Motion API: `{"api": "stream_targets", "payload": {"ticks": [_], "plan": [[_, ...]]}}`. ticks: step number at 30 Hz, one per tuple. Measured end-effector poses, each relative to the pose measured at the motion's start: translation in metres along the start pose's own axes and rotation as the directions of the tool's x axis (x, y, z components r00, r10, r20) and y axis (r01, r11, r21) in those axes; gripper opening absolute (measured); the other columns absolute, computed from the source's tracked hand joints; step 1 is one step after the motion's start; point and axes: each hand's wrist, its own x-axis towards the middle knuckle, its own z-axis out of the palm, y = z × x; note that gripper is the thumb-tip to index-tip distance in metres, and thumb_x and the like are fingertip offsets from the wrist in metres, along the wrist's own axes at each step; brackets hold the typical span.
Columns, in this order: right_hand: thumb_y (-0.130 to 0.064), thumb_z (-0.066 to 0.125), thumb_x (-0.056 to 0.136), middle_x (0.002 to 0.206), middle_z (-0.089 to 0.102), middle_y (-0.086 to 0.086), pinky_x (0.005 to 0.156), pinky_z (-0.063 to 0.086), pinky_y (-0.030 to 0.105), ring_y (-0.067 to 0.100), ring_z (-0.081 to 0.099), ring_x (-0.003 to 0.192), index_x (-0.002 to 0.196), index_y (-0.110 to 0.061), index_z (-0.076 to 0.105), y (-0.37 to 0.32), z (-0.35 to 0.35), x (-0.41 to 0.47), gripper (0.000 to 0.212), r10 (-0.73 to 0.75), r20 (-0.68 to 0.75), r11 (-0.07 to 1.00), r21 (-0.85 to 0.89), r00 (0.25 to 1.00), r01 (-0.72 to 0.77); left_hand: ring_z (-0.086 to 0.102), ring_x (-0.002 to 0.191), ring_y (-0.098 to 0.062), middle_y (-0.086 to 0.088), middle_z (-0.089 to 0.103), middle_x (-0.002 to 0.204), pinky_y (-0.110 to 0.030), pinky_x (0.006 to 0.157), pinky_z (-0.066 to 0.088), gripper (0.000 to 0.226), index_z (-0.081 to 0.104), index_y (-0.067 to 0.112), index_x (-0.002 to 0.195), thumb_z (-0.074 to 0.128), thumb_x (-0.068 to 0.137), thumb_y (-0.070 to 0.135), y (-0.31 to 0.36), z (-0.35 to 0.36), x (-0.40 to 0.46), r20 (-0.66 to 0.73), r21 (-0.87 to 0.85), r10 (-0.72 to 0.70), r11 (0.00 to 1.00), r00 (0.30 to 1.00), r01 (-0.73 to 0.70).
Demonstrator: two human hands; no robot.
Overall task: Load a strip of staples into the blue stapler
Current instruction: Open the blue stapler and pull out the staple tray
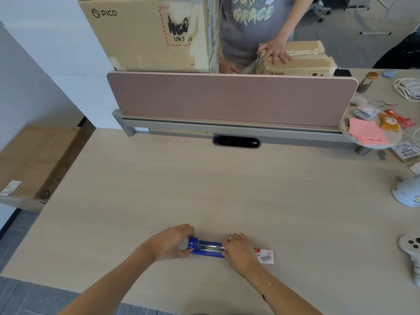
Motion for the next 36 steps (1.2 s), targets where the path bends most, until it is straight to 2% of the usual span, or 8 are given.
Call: {"api": "stream_targets", "payload": {"ticks": [4, 8, 15, 22, 25, 29, 33, 36], "plan": [[-0.027, 0.09, 0.041, 0.052, 0.061, -0.007, 0.049, 0.044, 0.017, 0.011, 0.053, 0.047, 0.058, -0.025, 0.063, -0.001, 0.002, 0.0, 0.032, -0.003, 0.012, 1.0, -0.006, 1.0, 0.003, 0.051, 0.075, -0.012, 0.002, 0.058, 0.094, -0.02, 0.066, 0.04, 0.018, 0.053, 0.02, 0.094, 0.061, 0.08, 0.026, -0.007, -0.007, -0.007, -0.01, 0.02, 0.005, 1.0, 1.0, -0.005], [-0.027, 0.09, 0.037, 0.052, 0.06, -0.007, 0.049, 0.044, 0.016, 0.01, 0.053, 0.047, 0.058, -0.026, 0.063, -0.001, 0.002, 0.001, 0.034, -0.004, 0.033, 1.0, -0.007, 0.999, 0.004, 0.048, 0.07, -0.01, 0.011, 0.049, 0.085, -0.02, 0.063, 0.04, 0.017, 0.053, 0.019, 0.091, 0.062, 0.078, 0.027, -0.02, -0.011, -0.015, -0.017, 0.037, -0.021, 0.999, 1.0, 0.022], [-0.028, 0.09, 0.037, 0.052, 0.06, -0.007, 0.049, 0.043, 0.016, 0.01, 0.053, 0.047, 0.059, -0.025, 0.061, -0.001, 0.002, 0.001, 0.036, -0.017, 0.06, 1.0, 0.004, 0.998, 0.016, 0.054, 0.071, -0.015, 0.004, 0.058, 0.086, -0.026, 0.063, 0.044, 0.014, 0.055, 0.021, 0.086, 0.062, 0.076, 0.028, -0.044, -0.007, -0.027, -0.012, 0.028, -0.109, 0.994, 0.994, 0.109], [-0.031, 0.09, 0.037, 0.052, 0.06, -0.007, 0.048, 0.044, 0.016, 0.009, 0.053, 0.046, 0.058, -0.026, 0.061, -0.001, 0.001, 0.002, 0.037, -0.026, 0.056, 1.0, -0.008, 0.998, 0.027, 0.048, 0.067, -0.012, 0.01, 0.049, 0.078, -0.024, 0.059, 0.037, 0.011, 0.056, 0.017, 0.083, 0.062, 0.076, 0.022, -0.055, 0.001, -0.026, -0.024, 0.027, -0.16, 0.987, 0.987, 0.161], [-0.03, 0.09, 0.039, 0.053, 0.061, -0.006, 0.049, 0.046, 0.018, 0.01, 0.054, 0.047, 0.059, -0.025, 0.062, -0.001, 0.0, 0.002, 0.035, -0.011, 0.06, 1.0, -0.016, 0.998, 0.012, 0.051, 0.069, -0.015, 0.01, 0.048, 0.079, -0.025, 0.059, 0.037, 0.012, 0.056, 0.017, 0.085, 0.061, 0.076, 0.024, -0.059, 0.003, -0.022, -0.019, 0.054, -0.191, 0.98, 0.981, 0.191], [-0.022, 0.084, 0.059, 0.067, 0.068, 0.004, 0.059, 0.049, 0.026, 0.018, 0.06, 0.06, 0.073, -0.017, 0.066, 0.001, 0.0, 0.002, 0.023, -0.006, 0.092, 1.0, -0.025, 0.996, 0.008, 0.055, 0.074, -0.018, 0.005, 0.055, 0.084, -0.025, 0.059, 0.036, 0.013, 0.056, 0.018, 0.087, 0.059, 0.078, 0.026, -0.061, 0.002, -0.016, 0.027, 0.131, -0.228, 0.966, 0.973, 0.223], [-0.028, 0.09, 0.042, 0.054, 0.061, -0.005, 0.05, 0.045, 0.018, 0.011, 0.054, 0.048, 0.061, -0.024, 0.062, 0.0, -0.001, 0.004, 0.034, -0.012, 0.126, 0.999, -0.05, 0.992, 0.018, 0.06, 0.086, -0.025, -0.003, 0.064, 0.097, -0.029, 0.063, 0.039, 0.013, 0.058, 0.014, 0.09, 0.057, 0.08, 0.022, -0.058, 0.01, -0.008, 0.031, 0.205, -0.295, 0.937, 0.955, 0.283], [-0.026, 0.087, 0.054, 0.063, 0.064, -0.003, 0.057, 0.045, 0.022, 0.013, 0.056, 0.058, 0.07, -0.023, 0.063, 0.0, -0.003, 0.006, 0.029, -0.008, 0.186, 0.998, -0.064, 0.982, 0.021, 0.06, 0.093, -0.027, -0.006, 0.064, 0.101, -0.034, 0.07, 0.047, 0.013, 0.058, 0.013, 0.092, 0.055, 0.082, 0.021, -0.056, 0.022, -0.005, 0.017, 0.235, -0.356, 0.91, 0.934, 0.342]]}}
